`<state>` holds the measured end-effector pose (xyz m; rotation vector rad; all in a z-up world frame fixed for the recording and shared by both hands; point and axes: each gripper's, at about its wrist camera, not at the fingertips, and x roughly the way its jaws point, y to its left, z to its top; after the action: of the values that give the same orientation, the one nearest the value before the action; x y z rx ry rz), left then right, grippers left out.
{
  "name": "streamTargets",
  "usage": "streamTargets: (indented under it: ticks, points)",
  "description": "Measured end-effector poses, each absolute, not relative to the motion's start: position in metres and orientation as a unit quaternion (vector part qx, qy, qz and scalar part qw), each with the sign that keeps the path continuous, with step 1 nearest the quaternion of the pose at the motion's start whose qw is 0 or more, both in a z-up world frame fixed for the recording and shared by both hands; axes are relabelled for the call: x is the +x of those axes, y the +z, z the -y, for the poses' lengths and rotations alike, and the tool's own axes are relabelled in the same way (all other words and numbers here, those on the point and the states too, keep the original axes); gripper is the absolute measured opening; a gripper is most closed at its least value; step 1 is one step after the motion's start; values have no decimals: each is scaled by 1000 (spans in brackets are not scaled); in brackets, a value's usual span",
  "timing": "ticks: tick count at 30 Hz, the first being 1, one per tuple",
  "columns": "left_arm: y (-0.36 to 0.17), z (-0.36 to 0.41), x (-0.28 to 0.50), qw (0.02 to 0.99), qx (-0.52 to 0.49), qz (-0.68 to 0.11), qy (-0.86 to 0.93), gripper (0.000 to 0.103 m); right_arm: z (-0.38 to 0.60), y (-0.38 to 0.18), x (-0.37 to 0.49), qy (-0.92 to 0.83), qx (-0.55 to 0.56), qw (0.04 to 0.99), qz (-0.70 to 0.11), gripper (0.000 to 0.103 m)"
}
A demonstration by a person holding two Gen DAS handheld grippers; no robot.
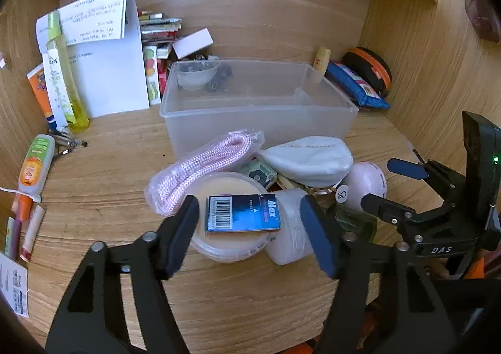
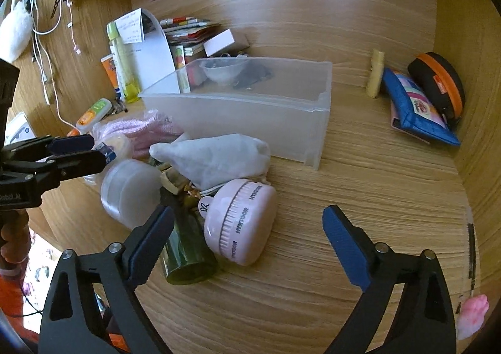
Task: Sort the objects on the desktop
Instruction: 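Lift the blue Max card box with the left gripper while the right gripper lifts the pink timer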
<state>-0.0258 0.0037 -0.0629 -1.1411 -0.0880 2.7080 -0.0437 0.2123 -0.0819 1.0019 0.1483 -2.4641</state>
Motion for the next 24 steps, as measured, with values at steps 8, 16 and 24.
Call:
streamTargets:
  ticks: [8, 16, 24]
  points:
    - [-65, -15, -29, 73, -389, -1, 919, 56, -210, -93, -58, -888, 390, 239, -45, 83]
    - [-64, -16, -28, 72, -390, 3, 918, 47, -205, -107, -68, -873, 413, 256, -30, 55]
    - [-53, -13, -22, 70, -367, 13, 928, 47, -213, -104, -65, -880, 403, 248, -28, 55]
